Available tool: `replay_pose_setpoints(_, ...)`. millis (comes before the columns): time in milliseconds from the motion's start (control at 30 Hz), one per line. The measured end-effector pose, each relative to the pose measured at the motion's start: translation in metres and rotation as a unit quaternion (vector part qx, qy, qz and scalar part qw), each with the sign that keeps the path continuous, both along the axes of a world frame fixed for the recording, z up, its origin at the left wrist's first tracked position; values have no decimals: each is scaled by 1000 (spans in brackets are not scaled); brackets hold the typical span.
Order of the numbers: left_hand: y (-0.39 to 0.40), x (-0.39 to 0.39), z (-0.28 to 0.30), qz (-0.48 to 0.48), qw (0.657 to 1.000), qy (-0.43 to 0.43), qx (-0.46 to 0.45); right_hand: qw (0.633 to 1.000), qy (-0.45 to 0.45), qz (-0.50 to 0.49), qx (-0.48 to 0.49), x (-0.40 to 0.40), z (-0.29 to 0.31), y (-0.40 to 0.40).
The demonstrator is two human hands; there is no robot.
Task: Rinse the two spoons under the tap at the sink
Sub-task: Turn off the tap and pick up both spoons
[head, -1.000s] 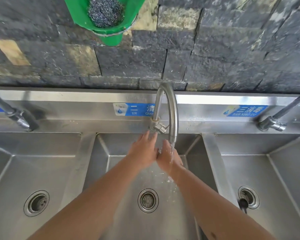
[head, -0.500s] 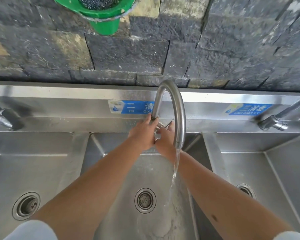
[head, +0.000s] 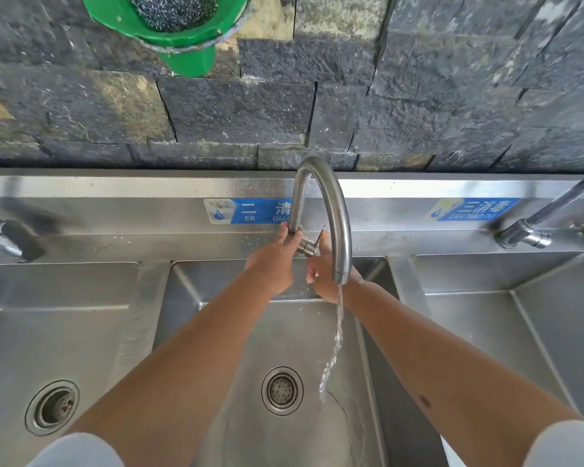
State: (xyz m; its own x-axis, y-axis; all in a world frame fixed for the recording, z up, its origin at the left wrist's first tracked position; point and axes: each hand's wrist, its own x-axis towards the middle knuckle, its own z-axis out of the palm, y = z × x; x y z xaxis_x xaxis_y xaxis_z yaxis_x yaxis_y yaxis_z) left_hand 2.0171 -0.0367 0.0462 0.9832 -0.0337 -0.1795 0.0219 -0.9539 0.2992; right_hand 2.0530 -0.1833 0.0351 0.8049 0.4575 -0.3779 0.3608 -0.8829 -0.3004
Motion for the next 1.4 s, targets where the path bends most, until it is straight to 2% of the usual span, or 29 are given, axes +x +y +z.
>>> replay_pose_setpoints(300,-6,-3,0,15,999,48,2,999,13,10,-51,4,2,-1)
replay_pose_setpoints(467,-13,-16,8,16,996,87,-23,1000,13,10,-22,-9,18,-14)
replay_pose_setpoints(567,-20,-38,7,1,996,62,-62,999,7,45,11,-28,24,-23)
replay_pose_setpoints(633,-26,-56,4,-3,997,57,-55,998,8,63,8,-46,23,-30)
replay_pose_setpoints(767,-41,-96,-1,-10,998,63,-15,999,24,11,20,-88,15,-48)
replay_pose_setpoints(900,-61,-133,-1,-24,998,48,-27,996,60,-37,47,-138,11,-73)
replay_pose_setpoints(1133,-110,-183,-11,-55,997,57,12,993,58,-100,-20,-220,0,-143)
replay_pose_setpoints(1400,-194,-200,-12,-102,992,74,6,985,42,-164,-40,-246,-5,-236)
